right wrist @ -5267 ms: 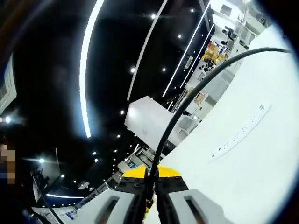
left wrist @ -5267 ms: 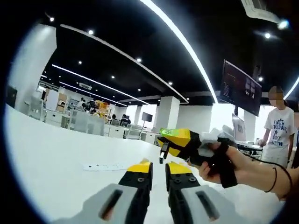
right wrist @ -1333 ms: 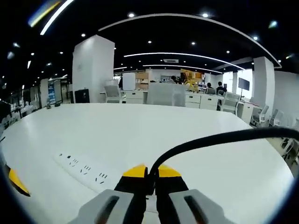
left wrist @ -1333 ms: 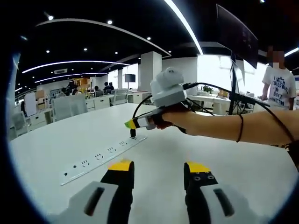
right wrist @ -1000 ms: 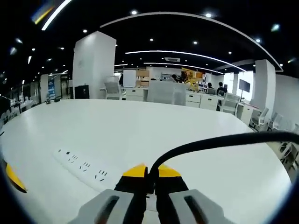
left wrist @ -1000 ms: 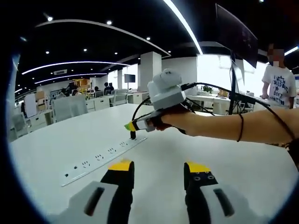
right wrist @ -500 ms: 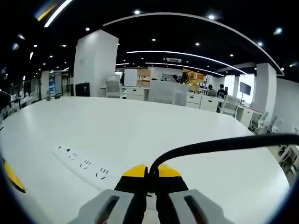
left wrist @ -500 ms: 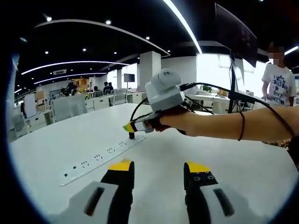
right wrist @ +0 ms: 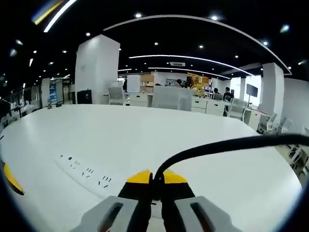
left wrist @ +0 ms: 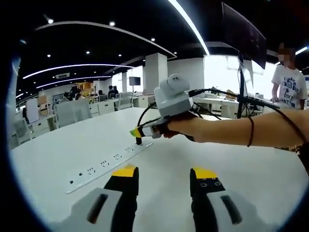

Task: Find the data cable on the table. Grasp the USB connector end of the cable and insert it into the USB port on the table

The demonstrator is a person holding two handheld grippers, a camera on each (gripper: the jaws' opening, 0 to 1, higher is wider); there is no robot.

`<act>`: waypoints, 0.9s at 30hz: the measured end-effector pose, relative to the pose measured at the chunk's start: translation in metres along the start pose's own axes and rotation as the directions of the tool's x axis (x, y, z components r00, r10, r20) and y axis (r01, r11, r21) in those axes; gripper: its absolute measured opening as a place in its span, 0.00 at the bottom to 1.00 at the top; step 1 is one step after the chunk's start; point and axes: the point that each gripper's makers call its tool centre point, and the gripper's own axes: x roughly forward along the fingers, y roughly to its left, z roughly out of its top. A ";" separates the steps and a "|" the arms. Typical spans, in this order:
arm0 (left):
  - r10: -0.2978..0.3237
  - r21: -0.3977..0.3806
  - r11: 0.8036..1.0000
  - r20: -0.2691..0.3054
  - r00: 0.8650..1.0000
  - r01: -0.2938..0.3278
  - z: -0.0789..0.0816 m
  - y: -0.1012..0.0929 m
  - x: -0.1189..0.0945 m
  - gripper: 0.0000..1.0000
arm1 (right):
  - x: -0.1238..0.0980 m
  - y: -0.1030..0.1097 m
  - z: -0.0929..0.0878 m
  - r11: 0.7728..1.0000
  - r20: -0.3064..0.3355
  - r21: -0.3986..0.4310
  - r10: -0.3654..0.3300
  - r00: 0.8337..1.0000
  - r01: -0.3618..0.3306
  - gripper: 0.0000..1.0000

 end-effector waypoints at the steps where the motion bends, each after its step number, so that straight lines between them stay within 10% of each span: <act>1: 0.002 -0.001 1.000 0.003 1.000 -0.002 0.001 0.001 0.000 0.43 | 0.000 -0.001 0.000 1.000 -0.001 0.006 0.002 1.000 -0.002 0.07; 27: 0.041 -0.001 0.999 0.012 0.999 -0.040 0.003 0.012 -0.001 0.44 | 0.002 -0.003 0.000 0.999 0.033 0.048 0.000 0.999 -0.002 0.08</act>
